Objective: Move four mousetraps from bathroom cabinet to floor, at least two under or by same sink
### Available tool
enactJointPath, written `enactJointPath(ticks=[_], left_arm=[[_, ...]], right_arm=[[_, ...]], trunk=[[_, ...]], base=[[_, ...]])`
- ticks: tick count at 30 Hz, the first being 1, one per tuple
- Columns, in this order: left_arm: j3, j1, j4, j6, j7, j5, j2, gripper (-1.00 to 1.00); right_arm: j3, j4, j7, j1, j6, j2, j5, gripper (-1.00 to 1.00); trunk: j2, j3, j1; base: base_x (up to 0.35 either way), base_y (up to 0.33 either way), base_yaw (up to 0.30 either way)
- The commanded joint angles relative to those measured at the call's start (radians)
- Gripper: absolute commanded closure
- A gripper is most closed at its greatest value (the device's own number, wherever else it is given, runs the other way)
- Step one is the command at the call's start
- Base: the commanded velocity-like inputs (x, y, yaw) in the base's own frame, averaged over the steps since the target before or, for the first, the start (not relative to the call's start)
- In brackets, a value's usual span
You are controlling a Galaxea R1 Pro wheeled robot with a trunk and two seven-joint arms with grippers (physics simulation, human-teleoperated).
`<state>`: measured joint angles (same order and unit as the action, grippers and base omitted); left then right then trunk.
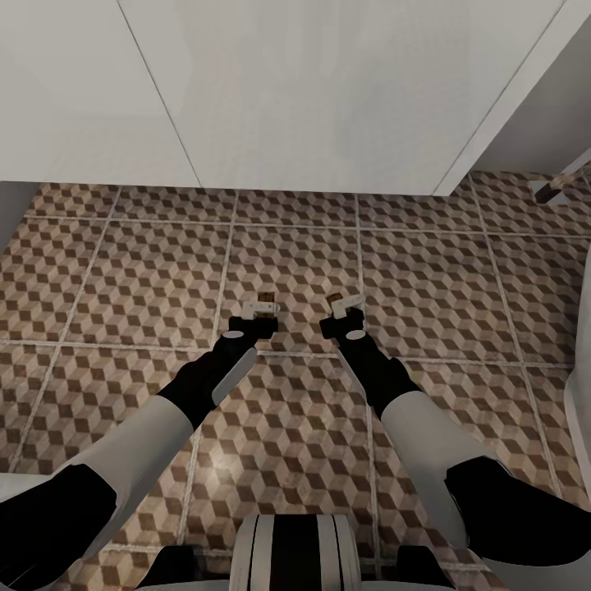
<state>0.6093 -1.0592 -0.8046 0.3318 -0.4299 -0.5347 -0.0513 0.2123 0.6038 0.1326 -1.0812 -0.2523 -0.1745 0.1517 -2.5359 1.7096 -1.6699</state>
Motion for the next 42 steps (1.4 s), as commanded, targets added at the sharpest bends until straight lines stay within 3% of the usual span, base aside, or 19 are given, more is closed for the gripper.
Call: enactJointPath(ticks=[1, 18, 26, 35, 39, 42], left_arm=[[0.004, 0.000, -0.001, 0.003, -0.009, -0.008, 0.001, 1.00], [0.004, 0.001, -0.003, -0.003, -0.011, -0.007, 0.001, 1.00], [0.006, 0.001, -0.019, -0.075, -0.010, -0.007, 0.001, 1.00], [0.006, 0.002, -0.020, -0.094, -0.009, -0.007, 0.001, 1.00], [0.022, 0.002, -0.047, -0.128, -0.008, -0.007, 0.001, 1.00], [0.045, 0.002, -0.098, -0.146, -0.010, -0.007, 0.015, 1.00]], right_arm=[[0.002, 0.001, 0.004, 0.000, -0.008, 0.000, 0.009, 1.00], [0.002, 0.009, 0.016, 0.000, -0.008, 0.000, 0.014, 1.00], [0.002, 0.034, 0.014, 0.000, 0.000, 0.000, 0.014, 1.00], [0.002, 0.040, 0.010, 0.000, 0.010, 0.000, 0.014, 1.00], [0.002, 0.042, 0.007, 0.000, 0.061, 0.000, 0.014, 1.00], [0.002, 0.059, 0.008, 0.000, 0.083, 0.000, 0.014, 1.00]], trunk=[[0.000, 0.001, 0.000], [0.000, 0.001, 0.000], [0.000, 0.001, 0.000], [0.000, 0.001, 0.000], [0.000, 0.001, 0.000], [0.000, 0.001, 0.000]], base=[[0.000, 0.000, 0.000], [0.000, 0.000, 0.000], [0.000, 0.000, 0.000], [0.000, 0.000, 0.000], [0.000, 0.000, 0.000], [0.000, 0.000, 0.000]])
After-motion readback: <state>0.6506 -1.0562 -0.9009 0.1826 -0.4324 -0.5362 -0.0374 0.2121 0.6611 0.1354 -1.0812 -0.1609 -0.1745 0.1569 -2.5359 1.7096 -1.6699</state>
